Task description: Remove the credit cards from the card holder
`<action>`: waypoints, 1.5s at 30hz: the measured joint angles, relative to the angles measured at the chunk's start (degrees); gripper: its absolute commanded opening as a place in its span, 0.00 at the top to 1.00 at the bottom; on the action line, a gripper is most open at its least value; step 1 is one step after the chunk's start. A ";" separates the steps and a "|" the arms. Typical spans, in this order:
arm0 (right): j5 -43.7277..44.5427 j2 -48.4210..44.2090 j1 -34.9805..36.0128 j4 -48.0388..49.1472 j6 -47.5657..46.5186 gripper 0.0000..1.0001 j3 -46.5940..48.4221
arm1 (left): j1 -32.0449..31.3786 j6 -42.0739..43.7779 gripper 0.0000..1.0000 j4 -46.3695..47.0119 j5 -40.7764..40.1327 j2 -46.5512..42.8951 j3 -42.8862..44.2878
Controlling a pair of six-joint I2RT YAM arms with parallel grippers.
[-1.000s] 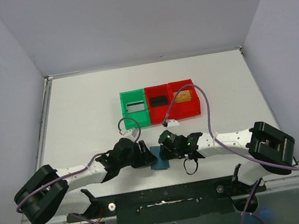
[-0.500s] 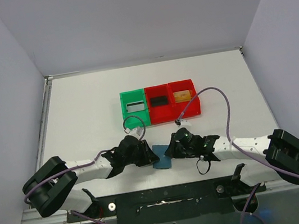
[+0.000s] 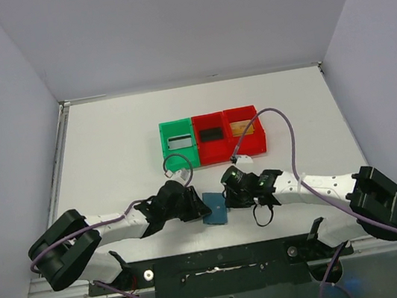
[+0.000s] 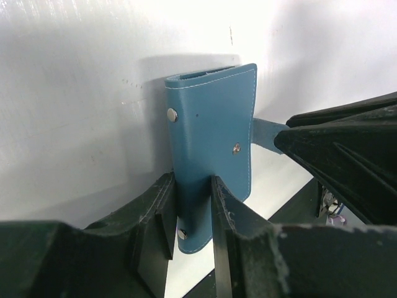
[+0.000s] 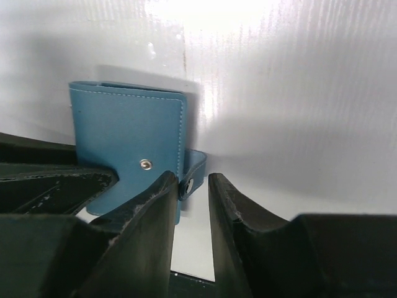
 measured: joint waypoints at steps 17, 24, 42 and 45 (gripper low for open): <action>-2.43 1.79 -1.18 1.77 0.37 0.81 -2.99 | 0.00 0.63 0.71 -3.10 -0.20 -1.05 0.66; -5.75 0.07 -3.19 6.91 0.63 1.00 -6.03 | -0.15 1.36 0.52 -7.89 -2.62 -3.48 0.87; -15.78 -6.99 -2.99 15.02 -6.78 1.00 -0.94 | -0.20 -0.39 0.42 -22.75 -18.18 -29.59 1.07; -17.29 -5.51 -2.97 16.85 -7.10 1.00 -0.02 | -0.20 -1.14 0.42 -25.03 -20.24 -32.96 1.07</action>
